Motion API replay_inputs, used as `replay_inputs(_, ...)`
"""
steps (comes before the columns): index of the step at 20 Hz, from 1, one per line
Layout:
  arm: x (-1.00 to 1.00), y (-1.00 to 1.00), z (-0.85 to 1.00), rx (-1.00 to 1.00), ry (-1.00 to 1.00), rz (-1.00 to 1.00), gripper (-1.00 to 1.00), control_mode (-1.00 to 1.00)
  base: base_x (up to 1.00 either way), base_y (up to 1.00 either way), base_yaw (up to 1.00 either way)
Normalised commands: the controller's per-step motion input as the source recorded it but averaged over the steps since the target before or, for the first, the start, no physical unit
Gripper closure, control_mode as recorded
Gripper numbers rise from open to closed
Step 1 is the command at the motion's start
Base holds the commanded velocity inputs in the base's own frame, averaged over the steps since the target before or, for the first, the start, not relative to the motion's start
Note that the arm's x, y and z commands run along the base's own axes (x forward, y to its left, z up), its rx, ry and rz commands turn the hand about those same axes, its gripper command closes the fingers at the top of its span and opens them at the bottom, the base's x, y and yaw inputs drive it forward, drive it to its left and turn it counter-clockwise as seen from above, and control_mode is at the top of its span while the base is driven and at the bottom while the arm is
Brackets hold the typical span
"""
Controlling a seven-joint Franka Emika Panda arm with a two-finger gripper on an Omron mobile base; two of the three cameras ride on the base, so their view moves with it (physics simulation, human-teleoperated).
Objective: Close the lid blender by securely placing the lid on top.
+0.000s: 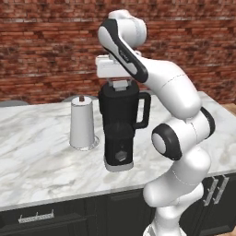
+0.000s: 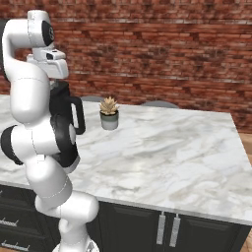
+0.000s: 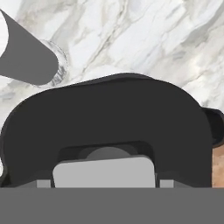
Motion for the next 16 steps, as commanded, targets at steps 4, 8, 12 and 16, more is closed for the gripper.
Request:
replay_inputs(4,0.0,0.14,-0.27,0.0,0.0,0.0,1.0,-1.0,0.0,0.0,0.0)
replay_inputs(8,0.0,-0.01,-0.46,0.04,-0.02,0.0,1.0,-1.0,0.0,0.0,0.0)
replay_inputs(12,-0.06,-0.1,-0.39,0.06,-0.06,0.01,1.0,-1.0,0.0,0.0,0.0)
replay_inputs(16,-0.2,-0.24,-0.26,0.07,-0.13,0.0,1.0,-1.0,0.0,0.0,0.0)
